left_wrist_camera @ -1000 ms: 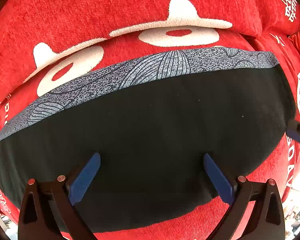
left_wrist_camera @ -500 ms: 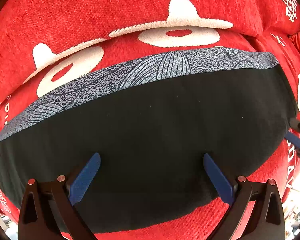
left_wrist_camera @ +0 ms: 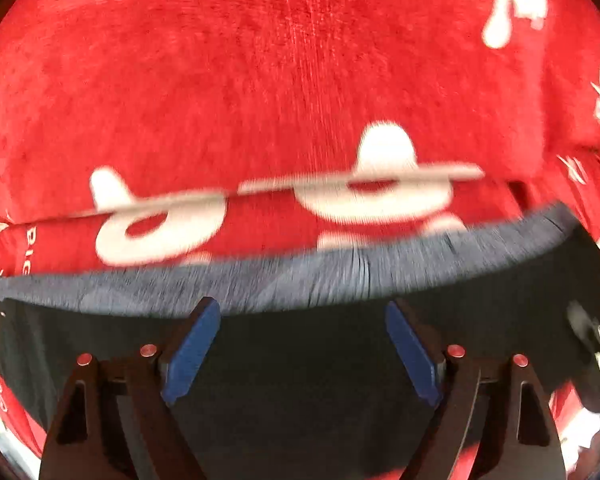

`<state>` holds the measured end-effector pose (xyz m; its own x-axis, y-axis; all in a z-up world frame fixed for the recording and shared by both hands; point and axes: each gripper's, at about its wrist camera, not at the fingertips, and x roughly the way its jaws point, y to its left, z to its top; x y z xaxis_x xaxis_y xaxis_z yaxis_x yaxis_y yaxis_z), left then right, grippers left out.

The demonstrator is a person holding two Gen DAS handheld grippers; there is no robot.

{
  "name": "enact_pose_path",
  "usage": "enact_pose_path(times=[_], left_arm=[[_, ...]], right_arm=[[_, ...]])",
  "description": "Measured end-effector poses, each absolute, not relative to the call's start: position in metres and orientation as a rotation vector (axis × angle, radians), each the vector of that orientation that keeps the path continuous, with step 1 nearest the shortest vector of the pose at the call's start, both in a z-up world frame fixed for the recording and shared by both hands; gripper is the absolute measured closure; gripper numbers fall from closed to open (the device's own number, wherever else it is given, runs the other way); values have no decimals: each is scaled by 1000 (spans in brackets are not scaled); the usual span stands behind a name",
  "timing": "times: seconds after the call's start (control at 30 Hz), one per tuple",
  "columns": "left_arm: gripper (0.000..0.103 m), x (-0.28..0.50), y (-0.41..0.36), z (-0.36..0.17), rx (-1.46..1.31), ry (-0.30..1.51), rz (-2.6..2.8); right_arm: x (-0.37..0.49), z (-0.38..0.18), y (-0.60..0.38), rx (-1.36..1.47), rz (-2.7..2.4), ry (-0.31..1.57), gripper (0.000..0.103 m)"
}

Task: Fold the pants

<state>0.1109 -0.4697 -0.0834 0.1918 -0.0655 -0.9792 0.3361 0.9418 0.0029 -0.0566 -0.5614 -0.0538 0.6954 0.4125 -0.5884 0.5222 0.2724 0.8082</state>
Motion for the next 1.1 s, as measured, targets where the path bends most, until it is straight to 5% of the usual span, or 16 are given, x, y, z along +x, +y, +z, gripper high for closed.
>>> enact_pose_path(times=[0.13, 0.4, 0.63, 0.93, 1.1], left_arm=[[8, 109, -498, -118, 348, 1340, -270], [8, 81, -464, -74, 298, 1310, -315], [8, 58, -464, -102, 323, 1398, -388], [8, 97, -335, -51, 195, 1324, -313], [8, 88, -230, -52, 183, 1342, -178]], right_arm=[[-49, -38, -555, 1309, -43, 854, 90], [-27, 4, -532, 1094, -18, 887, 90], [-5, 28, -490, 888, 1, 967, 90], [33, 72, -377, 330, -15, 1057, 89], [58, 35, -291, 136, 2, 1136, 84]])
